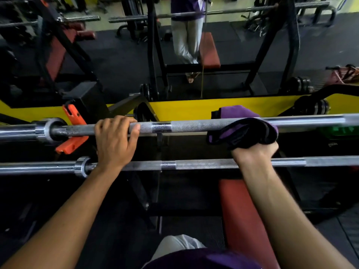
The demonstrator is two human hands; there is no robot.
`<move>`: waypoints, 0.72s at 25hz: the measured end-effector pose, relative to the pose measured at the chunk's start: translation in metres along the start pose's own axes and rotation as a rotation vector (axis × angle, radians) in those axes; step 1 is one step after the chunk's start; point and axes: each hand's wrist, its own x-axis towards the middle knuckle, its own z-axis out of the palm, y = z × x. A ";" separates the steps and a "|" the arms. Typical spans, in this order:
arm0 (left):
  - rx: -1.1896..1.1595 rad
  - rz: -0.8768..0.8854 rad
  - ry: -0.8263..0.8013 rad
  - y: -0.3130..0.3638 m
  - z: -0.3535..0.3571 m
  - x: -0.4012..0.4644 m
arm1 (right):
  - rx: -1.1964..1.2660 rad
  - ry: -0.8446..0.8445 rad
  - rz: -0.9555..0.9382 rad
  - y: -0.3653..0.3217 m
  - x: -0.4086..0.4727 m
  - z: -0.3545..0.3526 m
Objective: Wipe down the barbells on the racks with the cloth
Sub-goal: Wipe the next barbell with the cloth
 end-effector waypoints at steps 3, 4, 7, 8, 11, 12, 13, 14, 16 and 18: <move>0.021 0.011 0.000 0.005 -0.001 -0.001 | 0.129 0.040 0.056 0.029 -0.001 0.025; 0.022 0.014 -0.011 0.006 -0.002 -0.001 | 0.139 0.051 0.089 0.044 -0.003 0.028; 0.024 0.027 -0.038 0.003 -0.002 -0.001 | 0.017 0.002 0.235 0.102 -0.018 0.032; 0.031 0.035 -0.041 0.001 -0.001 -0.002 | 0.005 -0.028 0.293 0.119 -0.024 0.033; 0.025 0.064 -0.042 -0.004 -0.001 -0.003 | -0.042 -0.077 0.348 0.134 -0.036 0.038; 0.014 0.074 -0.039 -0.005 -0.001 -0.003 | -0.050 -0.115 0.346 0.129 -0.035 0.035; 0.005 0.082 -0.032 -0.007 0.000 -0.004 | -0.086 -0.152 0.315 0.119 -0.031 0.029; 0.000 0.084 -0.024 -0.007 0.000 -0.004 | -0.125 -0.160 0.275 0.105 -0.026 0.022; -0.007 0.074 -0.023 -0.006 0.000 -0.003 | -0.196 -0.094 0.184 0.068 -0.008 0.005; -0.016 0.052 -0.037 -0.004 0.001 -0.002 | -0.229 -0.063 0.081 0.029 0.002 -0.005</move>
